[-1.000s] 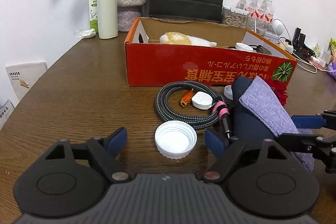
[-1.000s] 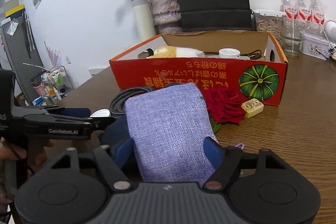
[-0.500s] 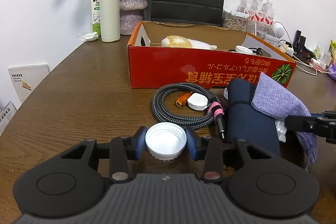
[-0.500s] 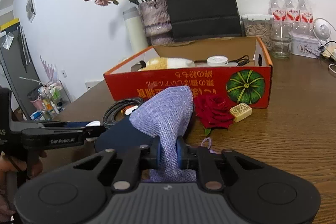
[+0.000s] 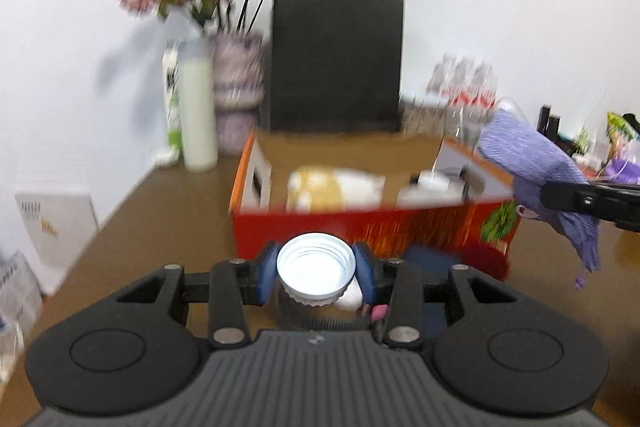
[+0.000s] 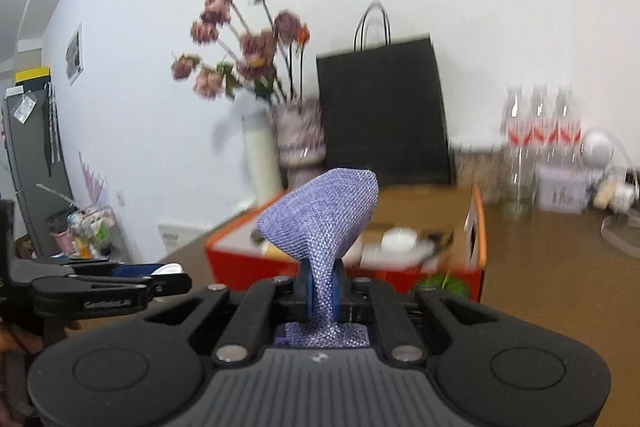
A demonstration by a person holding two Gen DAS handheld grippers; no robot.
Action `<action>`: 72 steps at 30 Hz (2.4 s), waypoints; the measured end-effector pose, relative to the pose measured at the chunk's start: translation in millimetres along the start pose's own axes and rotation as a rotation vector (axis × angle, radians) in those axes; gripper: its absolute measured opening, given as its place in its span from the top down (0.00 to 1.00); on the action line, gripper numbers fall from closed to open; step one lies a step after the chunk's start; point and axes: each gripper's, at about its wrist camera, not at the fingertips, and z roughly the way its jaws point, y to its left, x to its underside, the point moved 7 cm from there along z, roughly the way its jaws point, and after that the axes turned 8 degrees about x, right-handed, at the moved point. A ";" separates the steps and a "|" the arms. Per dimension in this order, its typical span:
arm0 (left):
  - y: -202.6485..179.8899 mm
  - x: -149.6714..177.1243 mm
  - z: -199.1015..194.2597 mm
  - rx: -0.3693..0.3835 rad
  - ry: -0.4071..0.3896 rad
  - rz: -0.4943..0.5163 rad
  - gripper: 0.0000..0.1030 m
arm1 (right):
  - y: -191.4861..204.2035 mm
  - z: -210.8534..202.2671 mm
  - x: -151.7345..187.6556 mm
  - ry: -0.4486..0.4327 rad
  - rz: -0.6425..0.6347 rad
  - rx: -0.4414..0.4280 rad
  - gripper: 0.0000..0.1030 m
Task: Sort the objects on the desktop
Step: 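Grasp the purple cloth pouch with the right tool while the left grasps a white cap, then carry the pouch and cap over the box and open both tools, then withdraw both tools toward the red rose and black braided cable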
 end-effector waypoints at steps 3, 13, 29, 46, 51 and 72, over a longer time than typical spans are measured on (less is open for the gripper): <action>-7.5 -26.3 4.8 0.005 -0.053 0.024 0.61 | -3.6 11.4 -25.6 -0.046 -0.011 0.019 0.93; -20.7 -84.6 71.0 0.009 -0.136 0.001 0.61 | -18.7 90.1 -62.7 -0.059 -0.014 0.103 0.93; -8.6 -63.9 181.3 -0.054 -0.001 0.062 0.60 | -43.4 192.2 -26.6 0.116 -0.081 0.162 0.93; -12.4 -53.6 181.7 -0.090 0.004 0.103 0.31 | -38.7 188.9 -15.6 0.130 -0.127 0.186 0.39; -8.5 -61.8 168.8 -0.159 -0.055 0.101 0.10 | -41.1 183.1 -21.8 0.091 -0.130 0.224 0.26; -3.8 -67.1 143.4 -0.197 -0.163 0.054 0.00 | -41.0 160.2 -26.9 0.020 -0.128 0.265 0.00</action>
